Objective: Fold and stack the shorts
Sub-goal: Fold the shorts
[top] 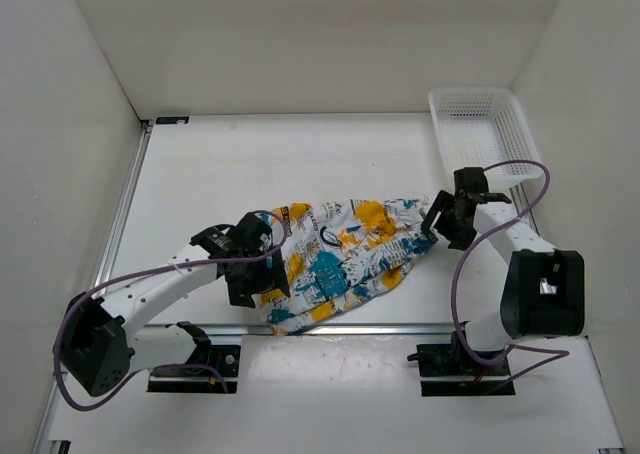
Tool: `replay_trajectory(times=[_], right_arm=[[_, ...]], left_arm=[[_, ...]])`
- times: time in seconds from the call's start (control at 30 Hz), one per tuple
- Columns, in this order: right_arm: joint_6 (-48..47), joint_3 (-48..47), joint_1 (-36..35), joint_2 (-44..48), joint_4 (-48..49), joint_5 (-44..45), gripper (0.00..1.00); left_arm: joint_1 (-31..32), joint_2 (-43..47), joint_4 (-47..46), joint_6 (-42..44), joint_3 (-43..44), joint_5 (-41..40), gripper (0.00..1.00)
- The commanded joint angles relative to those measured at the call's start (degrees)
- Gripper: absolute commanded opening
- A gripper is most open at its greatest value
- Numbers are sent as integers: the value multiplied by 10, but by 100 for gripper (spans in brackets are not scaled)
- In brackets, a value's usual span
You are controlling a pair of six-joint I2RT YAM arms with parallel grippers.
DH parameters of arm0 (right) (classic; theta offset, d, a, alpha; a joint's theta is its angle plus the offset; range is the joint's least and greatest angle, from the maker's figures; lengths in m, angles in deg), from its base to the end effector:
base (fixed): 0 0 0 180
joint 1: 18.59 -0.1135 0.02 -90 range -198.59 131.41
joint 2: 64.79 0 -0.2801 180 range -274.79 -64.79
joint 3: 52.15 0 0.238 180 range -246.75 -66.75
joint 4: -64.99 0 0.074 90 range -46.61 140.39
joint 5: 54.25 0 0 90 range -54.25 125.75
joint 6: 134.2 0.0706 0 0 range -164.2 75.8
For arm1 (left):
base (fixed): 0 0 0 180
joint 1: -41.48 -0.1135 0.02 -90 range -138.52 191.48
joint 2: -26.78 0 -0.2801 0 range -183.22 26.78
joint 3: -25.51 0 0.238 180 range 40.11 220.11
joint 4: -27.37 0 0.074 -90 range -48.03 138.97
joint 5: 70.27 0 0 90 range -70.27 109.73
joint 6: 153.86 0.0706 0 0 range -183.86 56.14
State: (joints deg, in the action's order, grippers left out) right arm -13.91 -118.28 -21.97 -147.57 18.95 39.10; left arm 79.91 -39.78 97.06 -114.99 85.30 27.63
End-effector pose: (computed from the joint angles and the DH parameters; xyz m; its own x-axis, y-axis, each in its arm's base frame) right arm 0.2789 0.0123 0.1948 -0.7821 0.4582 -0.4224 0.4197 0.8883 0.1866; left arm 0.1339 -0.1186 0.2025 -0.9769 -0.2093 -0.0429 -0.1908 0.9449 -0.2661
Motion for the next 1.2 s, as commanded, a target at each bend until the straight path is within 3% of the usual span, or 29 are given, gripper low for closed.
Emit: replay_trajectory(times=[0.0, 0.13, 0.23, 0.27, 0.3, 0.37, 0.4, 0.47, 0.6, 0.73, 0.77, 0.9, 0.97, 1.03, 1.13, 1.17], right_arm=[[-6, 15, 7, -37, 56, -41, 82], [-6, 9, 7, -73, 75, -62, 75], [-6, 9, 7, -86, 88, -67, 57], [-6, 9, 7, -86, 95, -74, 45], [-1, 14, 7, -86, 95, -83, 37], [5, 14, 7, -86, 101, -99, 16], [5, 20, 7, -86, 108, -108, 10], [29, 27, 1, -86, 115, -141, 0], [71, 49, -43, -81, 122, -148, 0], [129, 63, -104, -53, 127, -98, 0], [129, 63, -110, -45, 121, -73, 3], [123, 43, -117, -45, 97, -38, 32], [117, 43, -117, -39, 89, -24, 36], [117, 43, -117, -33, 82, -16, 50], [111, 49, -117, -18, 76, -16, 55], [111, 49, -117, -12, 70, -16, 55]], left_arm=[[-10, -41, -58, -24, -29, -3, 100], [-10, -105, -106, -24, -36, 7, 98], [-10, -149, -112, -24, -12, 2, 80], [-10, -164, -112, -17, 0, -3, 71], [-10, -172, -112, -8, 5, -3, 44], [-37, -192, -112, 4, 10, -10, 15], [-47, -218, -112, 22, 28, -15, 10], [-64, -246, -112, 40, 48, -15, 10], [-117, -319, -112, 83, 136, -21, 10], [-184, -350, -81, 138, 214, -53, 10], [-193, -350, -74, 146, 226, -53, 10], [-204, -343, -39, 173, 249, -67, 10], [-210, -324, -26, 173, 233, -88, 12], [-217, -297, -16, 178, 211, -95, 24], [-233, -264, -10, 178, 193, -109, 65], [-233, -245, -4, 172, 185, -109, 70]])
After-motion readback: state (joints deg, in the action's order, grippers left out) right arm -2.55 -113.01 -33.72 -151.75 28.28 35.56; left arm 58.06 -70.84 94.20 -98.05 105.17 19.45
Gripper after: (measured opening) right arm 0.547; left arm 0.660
